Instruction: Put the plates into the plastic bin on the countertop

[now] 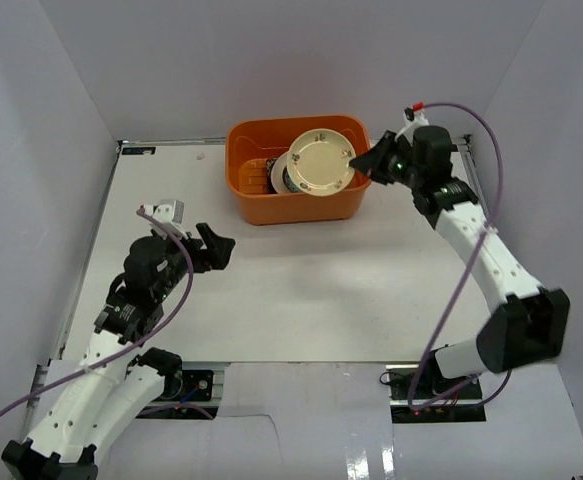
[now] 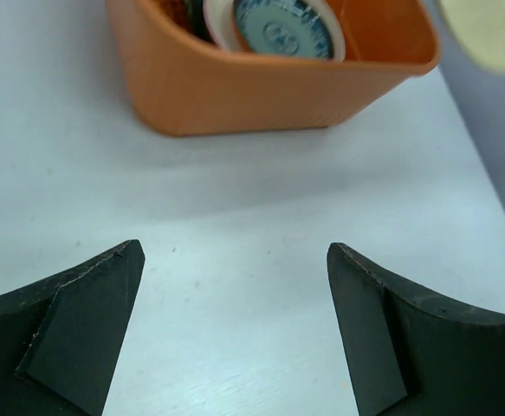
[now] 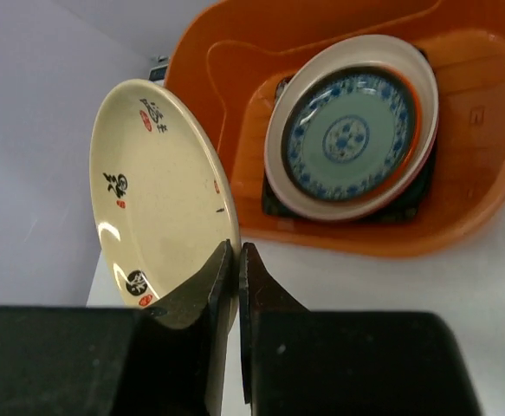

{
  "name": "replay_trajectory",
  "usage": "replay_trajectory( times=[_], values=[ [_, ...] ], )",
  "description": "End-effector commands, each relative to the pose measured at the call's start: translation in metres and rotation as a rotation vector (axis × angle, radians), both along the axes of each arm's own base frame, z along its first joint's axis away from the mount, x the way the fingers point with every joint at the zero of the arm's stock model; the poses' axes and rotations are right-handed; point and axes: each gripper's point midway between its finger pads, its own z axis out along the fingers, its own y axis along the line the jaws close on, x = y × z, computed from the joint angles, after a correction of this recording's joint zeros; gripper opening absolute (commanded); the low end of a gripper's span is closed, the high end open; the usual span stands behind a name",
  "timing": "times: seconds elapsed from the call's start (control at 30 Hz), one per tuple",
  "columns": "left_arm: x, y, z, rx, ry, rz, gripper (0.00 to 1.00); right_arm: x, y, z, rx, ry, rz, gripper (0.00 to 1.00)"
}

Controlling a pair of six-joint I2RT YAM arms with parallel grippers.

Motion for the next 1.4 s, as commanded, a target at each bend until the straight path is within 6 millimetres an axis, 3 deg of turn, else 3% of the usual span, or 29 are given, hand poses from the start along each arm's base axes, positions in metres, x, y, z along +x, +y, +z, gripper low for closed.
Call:
replay_trajectory(
  times=[0.0,0.03,0.17,0.2,0.23,0.3,0.33,0.37,0.43,0.5,0.53,0.63,0.67,0.77,0.83,0.87,0.9,0.93,0.97,1.0,1.03,1.07,1.1,1.13,1.17,1.27,1.3,1.33,1.37],
  values=[
    [-0.022,0.02,-0.025,0.044,-0.001,0.044,0.98,0.077,0.007,0.006,-0.08,-0.096,-0.063,0.08],
    [-0.026,0.019,-0.04,0.044,0.023,0.035,0.98,0.091,0.009,0.0,-0.098,-0.086,-0.071,0.08],
    [-0.021,0.021,-0.028,0.051,-0.019,0.046,0.98,0.139,0.027,-0.039,-0.143,0.013,-0.045,0.08],
    [-0.019,0.022,-0.029,0.06,-0.019,0.052,0.98,0.15,0.032,-0.06,-0.152,0.049,-0.038,0.08],
    [-0.015,0.021,-0.035,0.077,0.005,0.05,0.98,0.158,0.037,-0.047,-0.141,0.02,-0.038,0.08],
    [-0.013,0.017,-0.041,0.092,0.028,0.03,0.98,0.17,0.045,-0.066,-0.154,0.051,-0.036,0.08],
    [-0.013,0.013,-0.044,0.094,0.04,0.007,0.98,0.175,0.051,-0.057,-0.135,0.035,-0.026,0.08],
    [-0.012,0.012,-0.045,0.097,0.047,0.004,0.98,0.178,0.055,-0.062,-0.132,0.046,-0.016,0.08],
    [-0.011,0.013,-0.046,0.1,0.048,0.015,0.98,0.182,0.061,-0.083,-0.143,0.091,-0.013,0.09],
    [-0.01,0.017,-0.046,0.106,0.046,0.034,0.98,0.184,0.064,-0.091,-0.152,0.108,-0.015,0.29],
    [-0.009,0.018,-0.046,0.107,0.046,0.042,0.98,0.183,0.066,-0.091,-0.157,0.108,-0.019,0.59],
    [-0.008,0.021,-0.047,0.111,0.055,0.062,0.98,0.178,0.069,-0.074,-0.15,0.079,0.002,0.93],
    [-0.007,0.021,-0.048,0.113,0.058,0.067,0.98,0.175,0.069,-0.066,-0.152,0.061,0.006,0.97],
    [-0.007,0.022,-0.049,0.116,0.063,0.073,0.98,0.156,0.064,-0.016,-0.152,-0.035,0.025,0.9],
    [-0.007,0.023,-0.048,0.111,0.062,0.077,0.98,0.142,0.06,0.001,-0.161,-0.073,0.032,0.9],
    [-0.008,0.022,-0.048,0.11,0.062,0.075,0.98,0.126,0.055,0.029,-0.155,-0.126,0.033,0.9],
    [-0.008,0.024,-0.045,0.107,0.055,0.081,0.98,0.114,0.052,0.014,-0.189,-0.111,0.043,0.9],
    [-0.008,0.024,-0.044,0.104,0.051,0.084,0.98,0.105,0.049,0.017,-0.198,-0.127,0.045,0.9],
    [-0.008,0.025,-0.042,0.1,0.045,0.085,0.98,0.084,0.04,0.044,-0.19,-0.188,0.035,0.9],
    [-0.009,0.025,-0.039,0.094,0.036,0.086,0.98,0.069,0.032,0.014,-0.226,-0.141,0.036,0.9],
    [-0.01,0.024,-0.034,0.083,0.027,0.086,0.98,0.058,0.029,0.015,-0.223,-0.169,0.035,0.9],
    [-0.01,0.024,-0.029,0.077,0.018,0.086,0.98,0.032,0.019,0.04,-0.205,-0.243,0.031,0.9],
    [-0.01,0.025,-0.024,0.068,0.008,0.09,0.98,0.013,0.013,0.001,-0.237,-0.188,0.038,0.9],
    [-0.01,0.024,-0.011,0.044,-0.014,0.089,0.98,-0.001,0.008,-0.005,-0.24,-0.198,0.033,0.9],
    [-0.011,0.023,-0.004,0.034,-0.028,0.085,0.98,-0.026,0.0,0.023,-0.198,-0.296,0.018,0.9],
    [-0.012,0.021,0.027,-0.001,-0.093,0.078,0.98,-0.078,-0.022,0.005,-0.156,-0.312,-0.007,0.9],
    [-0.012,0.022,0.034,-0.006,-0.106,0.084,0.98,-0.09,-0.028,-0.019,-0.169,-0.293,-0.011,0.9],
    [-0.013,0.023,0.04,-0.01,-0.119,0.086,0.98,-0.099,-0.033,-0.022,-0.164,-0.31,-0.018,0.9],
    [-0.014,0.024,0.046,-0.015,-0.132,0.084,0.98,-0.116,-0.043,-0.009,-0.139,-0.379,-0.038,0.9]
  ],
)
